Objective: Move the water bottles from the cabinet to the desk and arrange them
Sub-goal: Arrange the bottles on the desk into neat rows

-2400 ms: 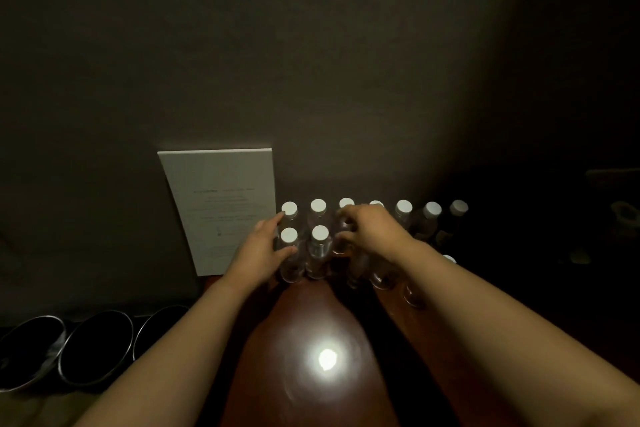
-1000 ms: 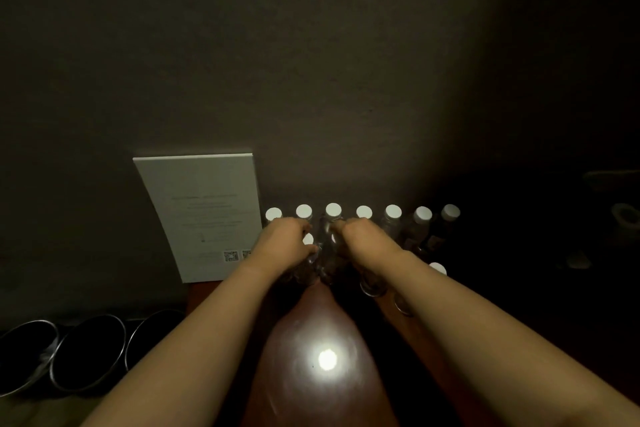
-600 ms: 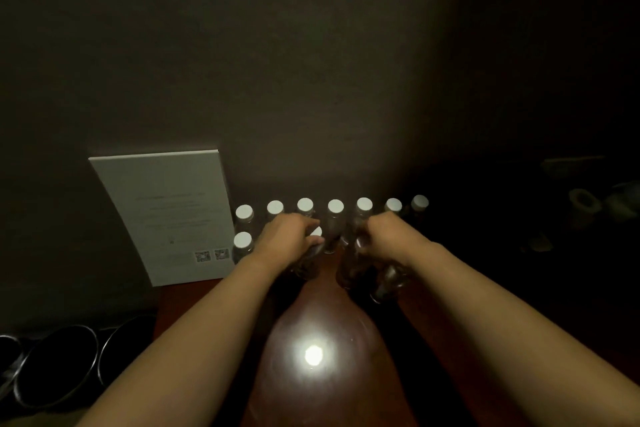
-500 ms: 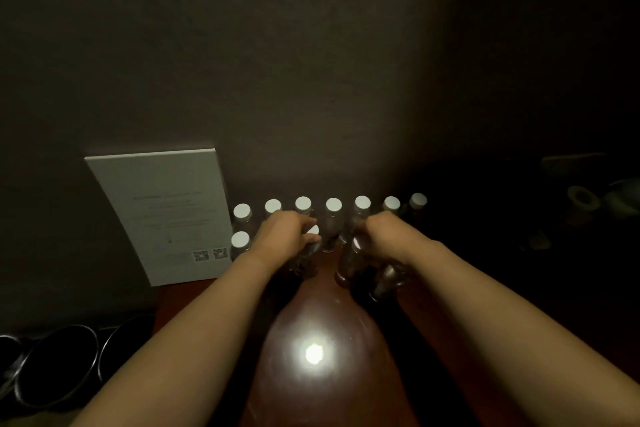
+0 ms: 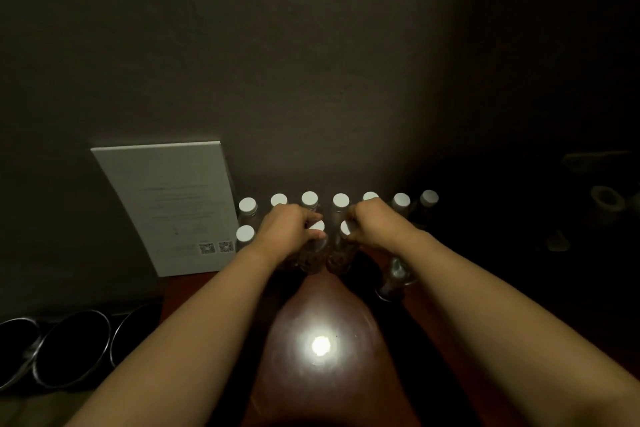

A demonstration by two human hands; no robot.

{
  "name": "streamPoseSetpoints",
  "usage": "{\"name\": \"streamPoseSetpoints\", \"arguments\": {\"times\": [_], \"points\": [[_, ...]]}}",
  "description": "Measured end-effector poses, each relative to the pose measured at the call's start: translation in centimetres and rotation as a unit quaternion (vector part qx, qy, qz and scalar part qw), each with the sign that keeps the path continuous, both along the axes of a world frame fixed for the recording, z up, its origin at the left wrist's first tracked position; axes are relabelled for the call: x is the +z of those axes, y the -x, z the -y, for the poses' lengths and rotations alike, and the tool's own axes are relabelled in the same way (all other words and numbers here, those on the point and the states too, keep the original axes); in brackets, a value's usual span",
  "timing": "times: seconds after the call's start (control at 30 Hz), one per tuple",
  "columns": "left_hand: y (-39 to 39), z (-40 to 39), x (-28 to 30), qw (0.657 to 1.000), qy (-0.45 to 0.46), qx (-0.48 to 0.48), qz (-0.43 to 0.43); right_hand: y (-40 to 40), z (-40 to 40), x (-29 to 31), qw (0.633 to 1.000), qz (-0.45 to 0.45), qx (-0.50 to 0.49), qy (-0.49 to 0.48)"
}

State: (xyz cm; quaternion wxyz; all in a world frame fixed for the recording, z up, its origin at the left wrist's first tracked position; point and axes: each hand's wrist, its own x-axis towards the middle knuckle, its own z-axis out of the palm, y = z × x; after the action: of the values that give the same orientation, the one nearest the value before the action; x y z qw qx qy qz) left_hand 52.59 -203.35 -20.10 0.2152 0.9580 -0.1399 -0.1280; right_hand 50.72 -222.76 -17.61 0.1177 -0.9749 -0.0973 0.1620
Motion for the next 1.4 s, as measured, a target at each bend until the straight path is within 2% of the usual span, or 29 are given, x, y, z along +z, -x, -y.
{"name": "streamPoseSetpoints", "arguments": {"times": [0.3,0.53,1.07,1.2,1.27,1.4], "points": [[0.1,0.1,0.0,1.000,-0.005,-0.001,0.011,-0.5,0.3,-1.0,1.000,0.015,0.018,-0.010],[1.2,1.6,0.9,0.998,-0.054,0.001,0.041,0.0,0.7,-1.5,0.999,0.033,0.019,-0.036],[0.8,0.8,1.0,0.999,-0.039,0.000,0.020,0.4,0.5,-0.7,0.999,0.019,0.035,-0.029],[1.0,0.7,1.2,0.999,-0.039,-0.012,0.020,1.2,1.1,-0.2,0.999,0.022,0.023,-0.038],[1.1,0.8,1.2,0.999,-0.041,-0.018,0.024,1.7,2.2,0.2,0.998,0.041,-0.015,-0.039],[1.7,1.6,1.5,0.997,-0.035,-0.030,0.054,3.2,4.9,1.5,0.998,0.016,-0.055,0.003]]}}
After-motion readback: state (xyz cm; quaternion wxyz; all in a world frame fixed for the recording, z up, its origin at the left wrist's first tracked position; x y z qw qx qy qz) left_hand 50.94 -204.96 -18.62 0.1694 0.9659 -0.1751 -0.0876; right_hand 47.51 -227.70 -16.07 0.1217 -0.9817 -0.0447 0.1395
